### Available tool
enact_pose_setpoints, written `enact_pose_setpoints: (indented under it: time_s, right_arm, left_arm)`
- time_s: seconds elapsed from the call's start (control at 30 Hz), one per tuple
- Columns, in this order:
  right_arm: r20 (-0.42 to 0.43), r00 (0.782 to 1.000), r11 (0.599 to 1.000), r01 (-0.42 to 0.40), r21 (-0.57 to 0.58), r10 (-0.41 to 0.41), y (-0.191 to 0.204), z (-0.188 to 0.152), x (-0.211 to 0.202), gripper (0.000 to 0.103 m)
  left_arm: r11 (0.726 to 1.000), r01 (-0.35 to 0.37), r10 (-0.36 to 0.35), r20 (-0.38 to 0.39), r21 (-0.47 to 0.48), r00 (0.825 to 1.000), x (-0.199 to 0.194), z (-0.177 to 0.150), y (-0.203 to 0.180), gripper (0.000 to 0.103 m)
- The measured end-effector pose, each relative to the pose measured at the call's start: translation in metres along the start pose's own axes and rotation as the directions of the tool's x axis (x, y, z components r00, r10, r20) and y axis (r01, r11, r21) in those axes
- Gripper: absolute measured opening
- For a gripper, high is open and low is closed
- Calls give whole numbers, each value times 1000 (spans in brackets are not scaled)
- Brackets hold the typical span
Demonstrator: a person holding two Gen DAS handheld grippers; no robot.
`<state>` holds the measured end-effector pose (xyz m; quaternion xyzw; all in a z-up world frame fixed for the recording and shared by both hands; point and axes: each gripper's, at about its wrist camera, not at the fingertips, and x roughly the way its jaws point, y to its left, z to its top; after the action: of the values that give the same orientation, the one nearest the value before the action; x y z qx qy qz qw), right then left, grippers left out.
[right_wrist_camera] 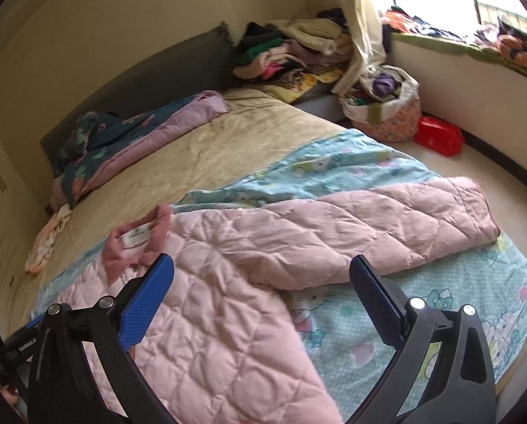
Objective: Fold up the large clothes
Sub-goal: 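Move the right tool to the jacket sleeve cuff and grasp it, then lift the sleeve with the right tool and carry it toward the collar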
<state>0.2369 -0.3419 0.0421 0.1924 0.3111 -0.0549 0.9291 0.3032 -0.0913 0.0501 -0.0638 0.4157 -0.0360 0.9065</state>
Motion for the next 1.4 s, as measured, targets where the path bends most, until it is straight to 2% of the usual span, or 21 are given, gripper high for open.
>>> enact_pose_setpoints:
  time_s: [0.23, 0.4, 0.67, 0.8, 0.93, 0.97, 1.1, 1.17, 1.27, 1.33, 1.37, 1.4]
  right_arm:
    - [-16, 996, 993, 85, 87, -84, -49, 3, 22, 99]
    - [-49, 984, 968, 176, 177, -170, -98, -1, 42, 99]
    - [-148, 947, 873, 321, 366, -286, -189, -18, 83, 99]
    - [-184, 945, 827, 326, 459, -270, -225, -24, 102, 99]
    - [-191, 943, 799, 333, 501, -273, -250, -22, 116, 99]
    - [-182, 949, 791, 314, 526, -256, -257, -21, 119, 99]
    - [-149, 950, 744, 307, 594, -274, -277, -15, 128, 98]
    - [-119, 949, 714, 300, 633, -293, -288, -14, 130, 94]
    - [-95, 942, 678, 299, 672, -321, -297, -16, 125, 65]
    - [-62, 949, 678, 266, 686, -309, -302, -16, 121, 49]
    - [-44, 952, 684, 250, 685, -304, -302, -16, 118, 46]
    - [-29, 953, 695, 240, 677, -301, -301, -14, 115, 39]
  left_arm:
    - [1000, 1, -1, -52, -4, 999, 39, 4, -13, 95]
    - [1000, 2, -2, -101, 1, 995, 70, 0, -21, 95]
    - [999, -29, 31, -173, 12, 984, 116, -5, -24, 95]
    - [999, -38, 40, -185, 18, 982, 132, -2, -25, 95]
    - [998, -48, 52, -172, 32, 984, 143, 6, -27, 95]
    - [998, -51, 57, -168, 38, 984, 145, 8, -28, 95]
    - [999, -42, 44, -158, 17, 987, 143, 14, -22, 95]
    - [1000, -25, 27, -156, 15, 987, 139, 16, -20, 95]
    - [1000, -22, 25, -148, 23, 989, 132, 17, -19, 95]
    - [999, -32, 36, -139, 36, 990, 126, 17, -19, 95]
    - [998, -35, 40, -134, 42, 990, 122, 18, -19, 95]
    - [998, -33, 38, -129, 44, 991, 119, 18, -20, 95]
